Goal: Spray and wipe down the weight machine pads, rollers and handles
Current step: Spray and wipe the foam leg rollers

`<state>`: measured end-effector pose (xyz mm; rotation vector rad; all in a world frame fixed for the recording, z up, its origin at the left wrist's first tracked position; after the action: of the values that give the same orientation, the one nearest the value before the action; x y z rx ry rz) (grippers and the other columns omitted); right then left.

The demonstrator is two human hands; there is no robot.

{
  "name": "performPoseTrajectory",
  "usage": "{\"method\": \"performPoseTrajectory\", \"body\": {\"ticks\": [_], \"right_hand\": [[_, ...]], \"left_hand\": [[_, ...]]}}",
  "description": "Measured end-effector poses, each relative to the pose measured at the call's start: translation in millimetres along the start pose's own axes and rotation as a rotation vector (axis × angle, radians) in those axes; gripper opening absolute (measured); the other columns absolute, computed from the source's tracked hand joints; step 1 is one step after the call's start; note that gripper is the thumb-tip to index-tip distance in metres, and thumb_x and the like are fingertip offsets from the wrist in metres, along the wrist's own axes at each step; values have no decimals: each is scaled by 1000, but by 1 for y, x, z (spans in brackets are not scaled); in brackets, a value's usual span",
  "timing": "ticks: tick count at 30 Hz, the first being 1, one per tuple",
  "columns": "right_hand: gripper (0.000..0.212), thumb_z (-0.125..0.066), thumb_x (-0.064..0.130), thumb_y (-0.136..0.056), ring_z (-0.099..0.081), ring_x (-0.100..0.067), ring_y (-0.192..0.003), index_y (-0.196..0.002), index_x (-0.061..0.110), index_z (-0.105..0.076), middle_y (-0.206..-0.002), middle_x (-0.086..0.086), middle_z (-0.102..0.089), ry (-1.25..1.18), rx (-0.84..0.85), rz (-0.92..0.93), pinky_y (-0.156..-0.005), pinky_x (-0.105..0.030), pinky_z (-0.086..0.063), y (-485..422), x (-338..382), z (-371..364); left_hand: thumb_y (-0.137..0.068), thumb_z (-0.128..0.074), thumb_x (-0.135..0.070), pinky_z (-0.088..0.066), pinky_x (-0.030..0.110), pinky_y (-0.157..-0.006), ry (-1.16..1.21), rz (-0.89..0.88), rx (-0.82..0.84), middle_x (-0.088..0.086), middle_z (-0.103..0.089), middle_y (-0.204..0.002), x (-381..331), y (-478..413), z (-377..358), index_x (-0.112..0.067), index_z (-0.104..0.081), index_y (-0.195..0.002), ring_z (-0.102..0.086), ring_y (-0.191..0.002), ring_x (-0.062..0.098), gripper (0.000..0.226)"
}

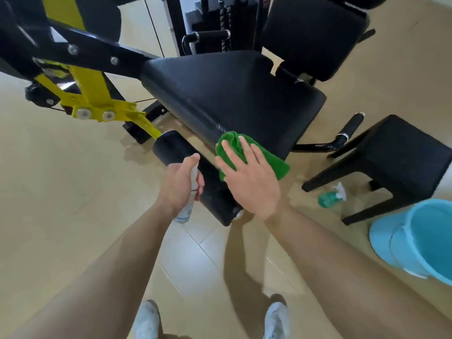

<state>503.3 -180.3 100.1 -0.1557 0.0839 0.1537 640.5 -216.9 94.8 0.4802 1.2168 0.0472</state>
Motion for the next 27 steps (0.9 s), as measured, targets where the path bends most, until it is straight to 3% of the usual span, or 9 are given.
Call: {"method": "performPoseTrajectory", "body": {"ticks": [3, 6, 10, 14, 17, 20, 24, 27], "right_hand": [[50, -30, 29, -105, -10, -45, -152, -154, 22, -38, -167, -5, -22, 212, 42, 103, -122, -59, -12, -54, 31, -23], [50, -29, 26, -106, -11, -53, -148, -155, 21, -36, -168, -9, -11, 274, 11, -32, -119, -63, -15, -91, 34, -25], [53, -37, 17, -102, -19, -52, -147, -155, 22, -33, -168, -12, -14, 244, -47, -148, -118, -58, -21, -23, 3, -15], [52, -46, 33, -103, -24, -54, -144, -154, 23, -37, -166, -13, -21, 206, -19, -170, -116, -61, -24, 38, -26, -3], [53, -36, 26, -104, -19, -55, -146, -156, 21, -33, -167, -17, -13, 197, 18, -132, -117, -62, -19, -7, -10, -7], [58, -27, 26, -104, -7, -54, -149, -161, 20, -16, -168, -18, 1, 193, 21, -113, -120, -60, -14, -95, 17, -20], [59, -32, 37, -107, 1, -45, -152, -160, 22, -13, -169, -11, 5, 127, 81, -84, -122, -56, -11, -169, 36, -27], [62, -40, 37, -105, -9, -45, -152, -160, 22, -18, -169, -10, -1, 118, 55, -95, -120, -57, -17, -137, 25, -19]], "left_hand": [[-106, -41, -46, -46, 32, -62, -32, -26, 4, 15, -54, -54, 1, -21, 30, -2, -54, -57, -51, -51, 23, 67], [-106, -43, -45, -45, 33, -59, -22, -57, -21, 13, -54, -50, 0, -46, 50, -7, -54, -50, -50, -47, 23, 69], [-105, -47, -44, -44, 32, -54, 7, -29, -13, 16, -54, -53, 9, -60, 50, -15, -53, -43, -48, -46, 25, 69], [-108, -42, -44, -47, 29, -55, -59, -88, 101, 18, -55, -57, 5, -54, 31, -6, -55, -54, -53, -51, 23, 67], [-109, -43, -39, -47, 26, -51, -75, -126, 125, 18, -55, -55, -2, -56, 27, -3, -55, -54, -52, -49, 23, 67], [-108, -45, -37, -44, 28, -48, -23, -113, 96, 19, -53, -52, -3, -67, 38, -6, -54, -50, -49, -45, 25, 66], [-107, -45, -36, -42, 22, -43, -7, -90, -21, 11, -52, -48, -6, -74, 58, -8, -52, -49, -47, -38, 18, 64], [-106, -45, -34, -43, 22, -44, 7, -108, -39, 9, -53, -48, -11, -76, 62, -8, -50, -51, -48, -39, 18, 62]]}}
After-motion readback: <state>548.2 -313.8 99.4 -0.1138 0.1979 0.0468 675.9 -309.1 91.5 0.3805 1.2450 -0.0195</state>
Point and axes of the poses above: each hand's wrist, its own y-axis away from the middle knuckle, its own z-axis out of the back of the hand, x = y × z, the point moved 10 cm from there along -y, towards the middle knuckle
